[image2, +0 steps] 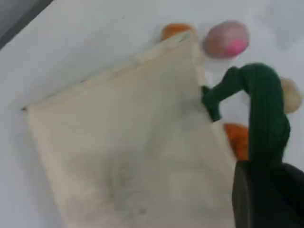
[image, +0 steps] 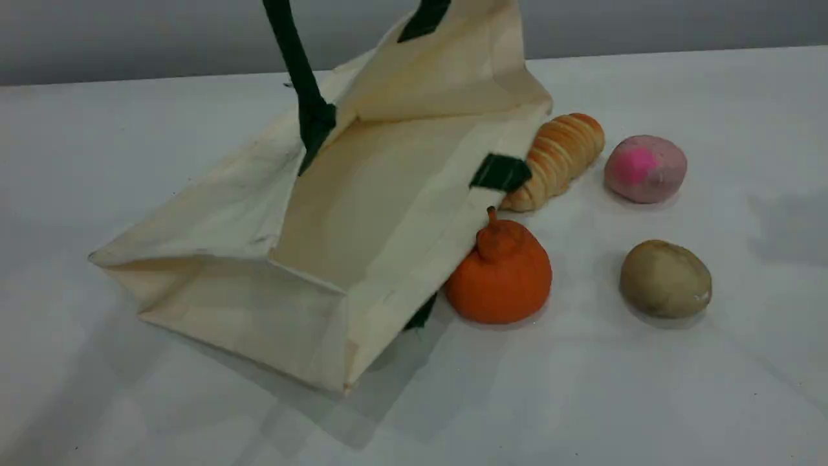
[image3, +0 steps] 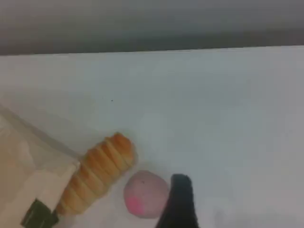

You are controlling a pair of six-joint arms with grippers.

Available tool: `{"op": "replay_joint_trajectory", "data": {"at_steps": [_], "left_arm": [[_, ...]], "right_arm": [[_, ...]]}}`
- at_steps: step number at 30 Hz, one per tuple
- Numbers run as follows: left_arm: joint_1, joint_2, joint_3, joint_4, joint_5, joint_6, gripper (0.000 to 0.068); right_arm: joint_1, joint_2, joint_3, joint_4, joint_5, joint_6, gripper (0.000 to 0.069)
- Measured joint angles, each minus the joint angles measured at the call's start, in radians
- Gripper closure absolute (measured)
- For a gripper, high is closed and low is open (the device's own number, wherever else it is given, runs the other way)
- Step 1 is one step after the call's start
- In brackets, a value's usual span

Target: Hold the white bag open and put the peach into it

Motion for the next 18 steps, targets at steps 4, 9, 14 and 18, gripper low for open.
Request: {"op": "replay_joint_trajectory", "data": {"at_steps": [4,9,14,18], "left_arm": [[-0.003,0.000,0.000,0.019,0.000,0.001,0.0589],[-0.003,-0.026,0.000,0.020,0.003,0.011,0.0589],[-0.003,-0.078,0.000,0.021,0.003,0.019,0.0589],[-0.003,-0.116,0.002,0.022,0.006,0.019,0.0589]], "right_arm": [[0.000,0.000,0.000,0.000,-0.004,-0.007,0.0136],[0.000,0.034,0.000,0.000,-0.019,-0.028,0.0136],[0.000,0.097,0.000,0.000,-0.032,-0.033,0.0136],[0.000,0.153,-0.022,-0.001,-0.035,-0.035,0.0136]]}}
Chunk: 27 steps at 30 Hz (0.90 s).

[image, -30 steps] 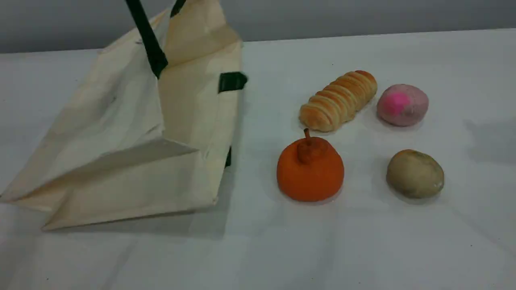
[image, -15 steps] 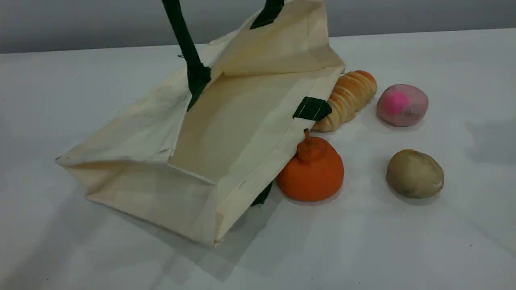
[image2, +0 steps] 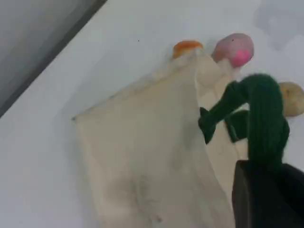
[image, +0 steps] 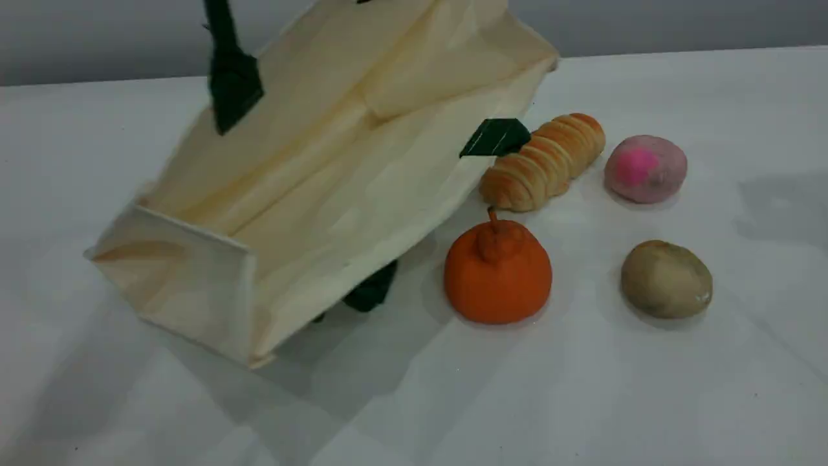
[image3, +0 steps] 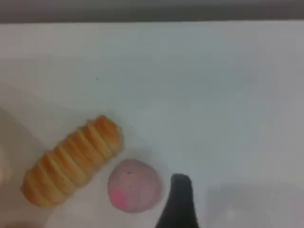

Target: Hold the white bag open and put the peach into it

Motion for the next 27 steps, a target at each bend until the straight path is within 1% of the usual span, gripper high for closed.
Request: {"op": "replay_joint_trajectory", "data": {"at_steps": [8,13,17,21,27], "left_arm": [[0.000,-0.009,0.001,0.003,-0.002,0.000,0.0589],[0.000,-0.009,0.001,0.061,-0.003,-0.025,0.0589],[0.000,-0.009,0.001,0.078,-0.003,-0.031,0.0589],[0.000,-0.011,0.001,0.078,-0.003,-0.031,0.0589],[0.000,-0.028,0.001,0.078,-0.003,-0.031,0.0589]], "right_arm": [[0.000,0.098,-0.036,0.002,-0.011,-0.057,0.0136],[0.000,0.171,-0.036,0.002,-0.014,-0.078,0.0136],[0.000,0.235,-0.036,0.018,-0.032,-0.086,0.0136],[0.004,0.291,-0.036,0.080,-0.029,-0.086,0.0136],[0.068,0.343,-0.036,0.160,-0.036,-0.130,0.0136]]}}
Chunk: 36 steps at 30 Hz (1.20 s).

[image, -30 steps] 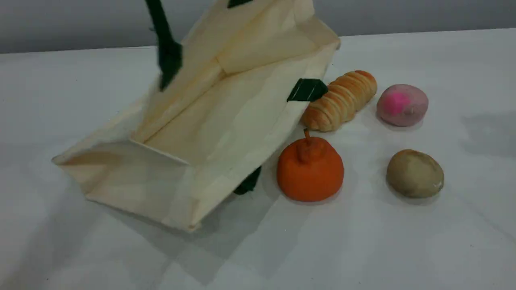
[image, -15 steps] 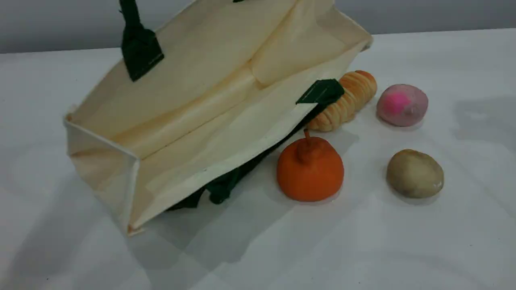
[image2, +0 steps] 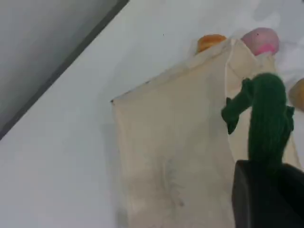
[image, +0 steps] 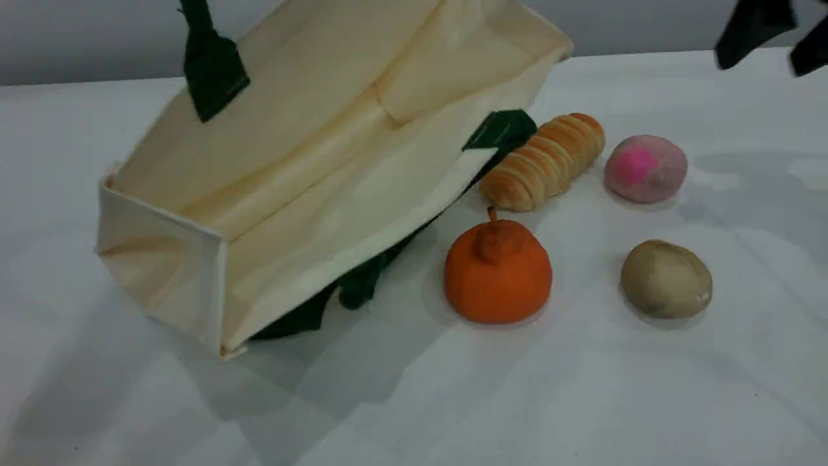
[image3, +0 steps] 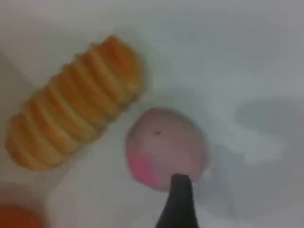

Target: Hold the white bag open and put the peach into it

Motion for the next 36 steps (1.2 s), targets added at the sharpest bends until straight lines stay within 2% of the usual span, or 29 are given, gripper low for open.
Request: {"op": "replay_joint_trajectory", "data": {"at_steps": [9,18,25,36], "left_arm": [[0.000,-0.005,0.000,-0.005,0.000,0.000,0.0589],[0.000,-0.005,0.000,-0.001,0.000,-0.001,0.0589],[0.000,-0.005,0.000,-0.001,0.000,-0.001,0.0589],[0.000,-0.005,0.000,0.000,0.000,0.000,0.0589]], "right_arm": [[0.102,0.081,0.000,0.004,-0.037,0.000,0.0136],[0.102,0.142,0.000,0.018,-0.115,-0.001,0.0136],[0.102,0.195,-0.042,0.058,-0.094,-0.011,0.0136],[0.102,0.268,-0.048,0.131,-0.069,-0.049,0.0141]]}}
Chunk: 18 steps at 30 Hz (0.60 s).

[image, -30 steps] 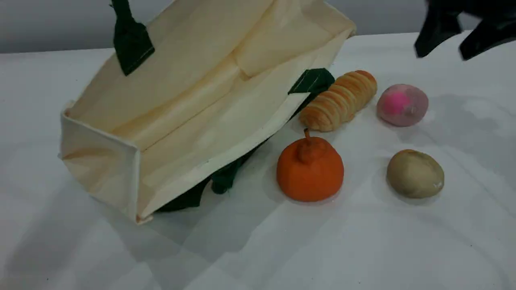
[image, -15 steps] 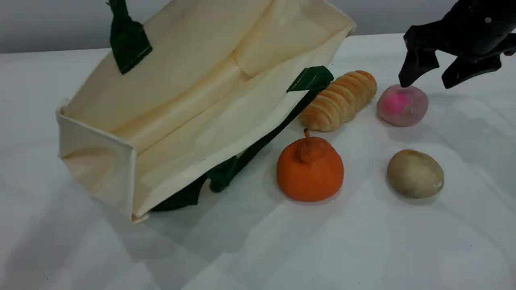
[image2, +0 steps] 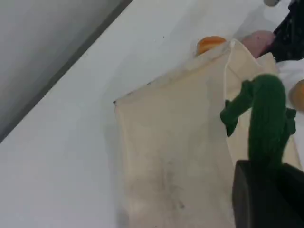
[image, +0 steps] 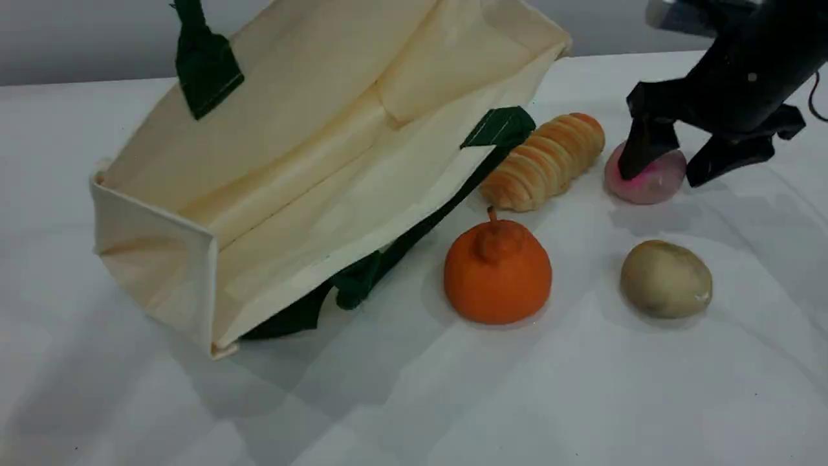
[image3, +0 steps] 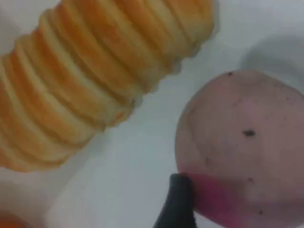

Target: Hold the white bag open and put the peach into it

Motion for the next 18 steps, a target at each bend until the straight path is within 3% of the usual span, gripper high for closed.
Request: {"op": "replay_joint_trajectory", "data": {"at_steps": [4,13,18], "left_arm": [[0.000,0.000,0.000,0.000,0.000,0.000,0.0589],[0.000,0.000,0.000,0.000,0.000,0.001,0.0589],[0.000,0.000,0.000,0.000,0.000,0.001,0.0589]], "right_arm": [[0.000,0.001,0.000,0.002,0.000,0.000,0.0209],[0.000,0.001,0.000,0.002,-0.002,-0.035,0.0523],[-0.001,0.001,0.000,0.002,0.003,-0.037,0.0547]]}}
